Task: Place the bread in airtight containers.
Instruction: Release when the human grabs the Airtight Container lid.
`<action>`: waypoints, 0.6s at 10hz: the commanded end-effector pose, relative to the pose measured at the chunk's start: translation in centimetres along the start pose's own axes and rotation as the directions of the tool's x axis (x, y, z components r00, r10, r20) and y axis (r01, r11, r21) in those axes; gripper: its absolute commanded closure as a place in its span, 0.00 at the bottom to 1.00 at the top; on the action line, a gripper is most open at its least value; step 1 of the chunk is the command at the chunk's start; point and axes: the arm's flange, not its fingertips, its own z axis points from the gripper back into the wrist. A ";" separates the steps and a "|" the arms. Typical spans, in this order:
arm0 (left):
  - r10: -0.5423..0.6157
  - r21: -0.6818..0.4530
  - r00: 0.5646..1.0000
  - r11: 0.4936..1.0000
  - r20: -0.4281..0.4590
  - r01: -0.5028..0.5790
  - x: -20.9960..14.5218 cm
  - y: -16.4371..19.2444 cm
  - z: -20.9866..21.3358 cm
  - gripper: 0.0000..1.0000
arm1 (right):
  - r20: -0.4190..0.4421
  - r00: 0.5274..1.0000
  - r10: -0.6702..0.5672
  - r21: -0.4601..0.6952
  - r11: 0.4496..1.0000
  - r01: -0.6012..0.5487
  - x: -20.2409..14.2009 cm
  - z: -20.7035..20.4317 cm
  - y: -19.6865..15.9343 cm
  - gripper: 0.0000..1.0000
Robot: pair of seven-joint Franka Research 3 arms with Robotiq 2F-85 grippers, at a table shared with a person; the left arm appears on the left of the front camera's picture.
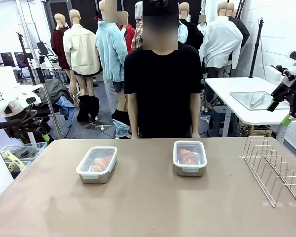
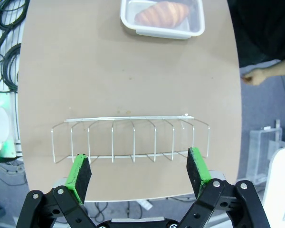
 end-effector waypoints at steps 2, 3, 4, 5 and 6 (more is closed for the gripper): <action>0.012 0.023 1.000 1.000 -0.010 -0.012 0.0 0.0 0.1 0.00 | -0.006 1.000 0.009 0.005 1.000 -0.009 0.0 -0.1 0.1 0.00; 0.012 0.023 1.000 1.000 -0.010 -0.012 0.0 0.0 0.1 0.00 | -0.006 1.000 0.009 0.005 1.000 -0.009 0.0 -0.1 0.1 0.00; 0.012 0.023 1.000 1.000 -0.010 -0.012 0.0 0.0 0.1 0.00 | -0.006 1.000 0.009 0.005 1.000 -0.009 0.0 -0.1 0.1 0.00; 0.012 0.023 1.000 1.000 -0.010 -0.012 0.0 0.0 0.1 0.00 | -0.006 1.000 0.009 0.005 1.000 -0.009 0.0 -0.1 0.1 0.00; 0.012 0.023 1.000 1.000 -0.010 -0.012 0.0 0.0 0.1 0.00 | -0.006 1.000 0.009 0.005 1.000 -0.009 0.0 -0.1 0.1 0.00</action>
